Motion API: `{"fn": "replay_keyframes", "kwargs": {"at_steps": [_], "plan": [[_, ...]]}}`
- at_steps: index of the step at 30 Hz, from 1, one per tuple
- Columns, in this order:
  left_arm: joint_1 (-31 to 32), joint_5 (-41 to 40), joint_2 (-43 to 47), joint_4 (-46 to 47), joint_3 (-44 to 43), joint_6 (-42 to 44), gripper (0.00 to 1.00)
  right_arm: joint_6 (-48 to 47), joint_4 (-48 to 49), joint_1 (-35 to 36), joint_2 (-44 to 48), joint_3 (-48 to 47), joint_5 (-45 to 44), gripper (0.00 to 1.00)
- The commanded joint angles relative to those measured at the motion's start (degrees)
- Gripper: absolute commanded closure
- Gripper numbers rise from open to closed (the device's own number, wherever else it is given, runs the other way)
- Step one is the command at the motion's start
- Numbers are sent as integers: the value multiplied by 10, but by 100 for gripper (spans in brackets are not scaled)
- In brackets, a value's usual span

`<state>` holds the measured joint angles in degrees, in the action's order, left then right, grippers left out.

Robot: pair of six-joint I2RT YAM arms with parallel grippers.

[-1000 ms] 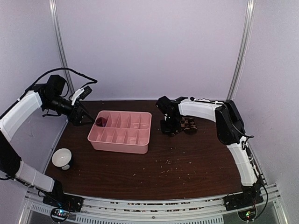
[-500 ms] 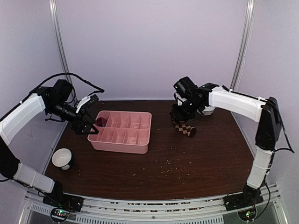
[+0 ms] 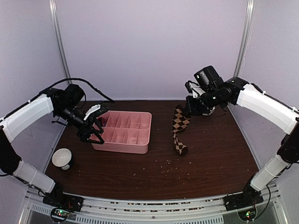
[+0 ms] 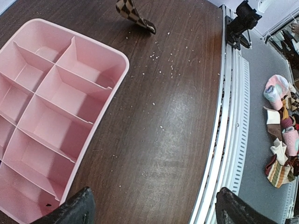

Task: Roll the socks
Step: Pick up the sock from the center of the board, then put down the sock at the center of the board.

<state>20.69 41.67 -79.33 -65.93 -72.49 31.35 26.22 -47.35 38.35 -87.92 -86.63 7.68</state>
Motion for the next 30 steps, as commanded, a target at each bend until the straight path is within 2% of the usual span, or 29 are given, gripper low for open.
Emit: {"fn": "replay_keyframes", "kwargs": {"at_steps": [1,8,11,13,18,21,25,27,30], "plan": [[5,-12,-11,-4,-15,-4,9,-22,-41,-22,-28,-106,-13,100],[5,-24,-19,-4,-21,-12,9,-88,-117,-59,-143,-338,-37,100],[5,-23,-18,-4,-25,-12,9,-119,-131,-59,-164,-372,-44,100],[5,-25,-19,-8,-30,-13,9,-123,-111,-51,-151,-329,-23,100],[6,-21,-16,-14,-30,-6,9,-128,-15,34,-68,-85,-24,100],[10,-20,-18,-14,-23,5,9,-76,47,93,-37,62,-26,100],[26,-21,-28,-15,-8,29,8,12,190,163,-16,232,1,100],[36,-16,-35,-15,-3,39,7,47,239,189,-23,286,16,100],[55,-5,-41,-15,8,61,2,74,282,218,-51,310,34,100]]}}
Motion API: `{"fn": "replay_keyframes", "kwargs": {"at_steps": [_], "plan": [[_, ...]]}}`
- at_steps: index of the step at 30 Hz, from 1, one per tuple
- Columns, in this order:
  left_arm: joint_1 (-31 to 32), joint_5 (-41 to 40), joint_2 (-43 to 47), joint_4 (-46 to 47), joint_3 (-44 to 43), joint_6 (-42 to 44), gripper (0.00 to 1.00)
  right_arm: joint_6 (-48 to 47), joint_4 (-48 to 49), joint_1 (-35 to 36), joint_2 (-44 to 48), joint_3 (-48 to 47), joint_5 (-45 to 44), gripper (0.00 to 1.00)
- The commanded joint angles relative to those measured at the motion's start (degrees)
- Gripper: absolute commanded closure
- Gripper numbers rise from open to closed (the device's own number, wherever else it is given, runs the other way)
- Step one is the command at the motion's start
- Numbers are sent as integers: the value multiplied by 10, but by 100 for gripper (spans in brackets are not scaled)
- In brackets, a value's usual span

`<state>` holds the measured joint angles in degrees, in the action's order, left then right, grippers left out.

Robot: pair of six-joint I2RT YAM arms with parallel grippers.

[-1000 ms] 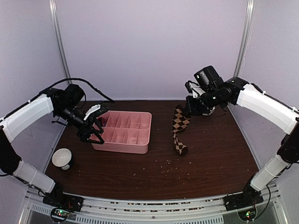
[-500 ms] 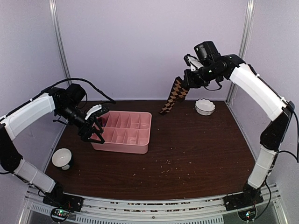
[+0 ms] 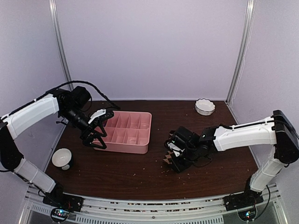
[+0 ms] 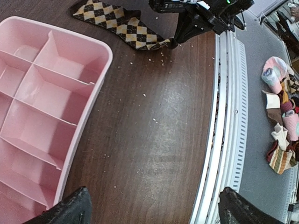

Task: Roll the socks
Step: Put down the sock at the center of the board.

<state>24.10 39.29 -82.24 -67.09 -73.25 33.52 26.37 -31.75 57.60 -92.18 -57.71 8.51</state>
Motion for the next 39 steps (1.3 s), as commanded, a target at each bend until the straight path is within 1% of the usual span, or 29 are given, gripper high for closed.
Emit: {"fn": "replay_keyframes", "kwargs": {"at_steps": [1,6,9,12,16,20,23,26,29,32,35,39], "plan": [[30,21,-13,-3,19,46,2,80,130,31,-16,22,29,100],[97,22,-16,17,41,76,2,123,221,35,-19,58,93,100],[144,2,-36,38,41,84,2,141,259,34,-24,63,128,100],[177,-9,-65,70,32,80,2,161,283,35,-33,67,152,100],[214,-24,-78,142,54,76,2,200,320,38,-45,93,184,100],[267,-63,-81,223,83,72,2,234,359,46,-48,143,208,100],[292,-79,-94,257,83,75,3,236,356,51,-64,143,221,100],[310,-93,-124,276,68,76,12,232,347,50,-75,130,226,100],[324,-94,-161,278,44,75,26,225,335,51,-81,113,230,100],[335,-97,-190,283,31,79,35,220,327,48,-84,107,236,100],[341,-103,-198,312,37,80,42,222,331,43,-90,109,257,100],[347,-93,-210,343,40,76,46,235,346,36,-105,112,289,100]]}}
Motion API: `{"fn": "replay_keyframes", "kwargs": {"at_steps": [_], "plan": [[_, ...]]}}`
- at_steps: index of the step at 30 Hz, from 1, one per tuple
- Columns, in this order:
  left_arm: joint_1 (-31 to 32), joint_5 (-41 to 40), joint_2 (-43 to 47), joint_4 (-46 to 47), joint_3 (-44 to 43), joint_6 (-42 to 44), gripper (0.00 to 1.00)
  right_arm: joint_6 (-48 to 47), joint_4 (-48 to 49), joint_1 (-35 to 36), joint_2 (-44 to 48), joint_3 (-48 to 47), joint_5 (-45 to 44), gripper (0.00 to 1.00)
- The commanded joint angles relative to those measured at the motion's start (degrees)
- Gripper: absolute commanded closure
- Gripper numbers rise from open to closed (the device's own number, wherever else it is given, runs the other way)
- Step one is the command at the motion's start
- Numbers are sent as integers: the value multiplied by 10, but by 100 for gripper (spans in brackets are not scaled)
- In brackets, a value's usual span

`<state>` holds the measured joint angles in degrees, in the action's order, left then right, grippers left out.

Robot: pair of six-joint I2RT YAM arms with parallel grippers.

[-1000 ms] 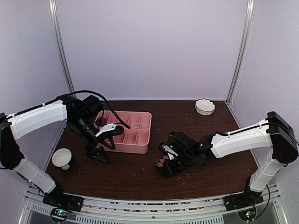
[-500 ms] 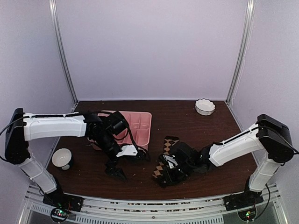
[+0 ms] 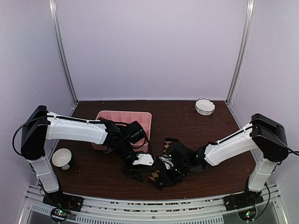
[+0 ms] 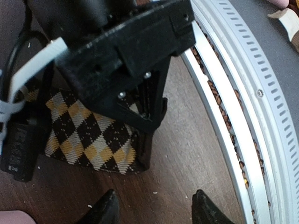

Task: Roll the socks
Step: Put down the sock at the center of the board.

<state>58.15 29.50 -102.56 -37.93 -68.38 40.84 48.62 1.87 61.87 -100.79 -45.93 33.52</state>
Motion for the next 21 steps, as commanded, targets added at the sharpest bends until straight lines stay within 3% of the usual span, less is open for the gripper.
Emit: {"fn": "replay_keyframes", "kwargs": {"at_steps": [1,11,16,21], "plan": [[8,11,-11,52,-11,0,47,13,13,-8,-22,-5,43,100],[22,21,-68,76,-22,-41,65,18,31,-17,-22,-3,58,100],[22,3,-84,104,-24,-71,69,20,42,-18,-29,-2,66,100],[22,-2,-102,103,-35,-94,91,28,62,-19,-22,7,64,100]]}}
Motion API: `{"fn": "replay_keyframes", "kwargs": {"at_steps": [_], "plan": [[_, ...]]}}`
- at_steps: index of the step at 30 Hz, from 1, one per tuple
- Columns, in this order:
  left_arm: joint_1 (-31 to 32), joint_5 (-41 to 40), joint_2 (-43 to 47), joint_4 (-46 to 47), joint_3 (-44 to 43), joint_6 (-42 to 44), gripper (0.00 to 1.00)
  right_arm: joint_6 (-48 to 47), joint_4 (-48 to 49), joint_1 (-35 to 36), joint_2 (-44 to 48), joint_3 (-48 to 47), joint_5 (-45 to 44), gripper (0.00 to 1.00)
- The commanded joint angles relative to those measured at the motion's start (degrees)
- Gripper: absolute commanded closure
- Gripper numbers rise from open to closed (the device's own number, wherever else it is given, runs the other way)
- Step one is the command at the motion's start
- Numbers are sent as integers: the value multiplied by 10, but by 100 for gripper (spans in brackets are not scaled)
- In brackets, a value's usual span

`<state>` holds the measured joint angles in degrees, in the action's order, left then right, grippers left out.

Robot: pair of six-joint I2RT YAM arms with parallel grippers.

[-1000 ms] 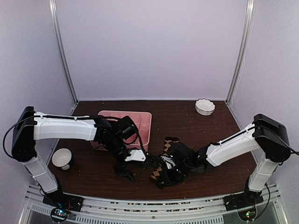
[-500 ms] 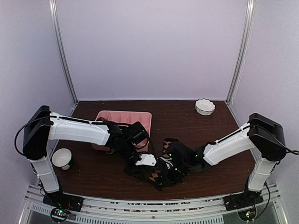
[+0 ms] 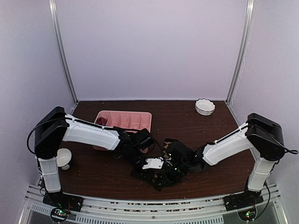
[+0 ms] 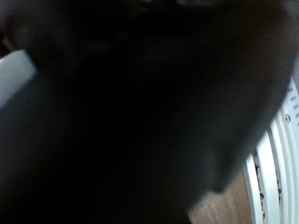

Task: Roll the socks
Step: Put down the sock at the center of the board.

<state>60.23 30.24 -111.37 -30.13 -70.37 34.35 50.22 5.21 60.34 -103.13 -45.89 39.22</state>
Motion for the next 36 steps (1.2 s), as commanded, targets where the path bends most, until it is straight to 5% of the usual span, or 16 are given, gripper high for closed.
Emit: {"fn": "replay_keyframes", "kwargs": {"at_steps": [1,9,11,13,17,36], "plan": [[1,-11,-16,25,-12,-30,94,15,35,-4,6,11,5,100],[0,7,-19,24,7,-39,98,59,113,-6,20,50,-5,100],[-5,28,-16,15,4,-38,88,67,127,-6,16,57,-3,100],[-15,51,-12,6,0,-37,62,68,132,-6,12,59,-2,100],[-34,112,-12,-45,-19,-5,53,68,135,-6,6,64,1,100],[-35,86,-59,-3,-11,-53,90,95,191,-6,10,83,4,100]]}}
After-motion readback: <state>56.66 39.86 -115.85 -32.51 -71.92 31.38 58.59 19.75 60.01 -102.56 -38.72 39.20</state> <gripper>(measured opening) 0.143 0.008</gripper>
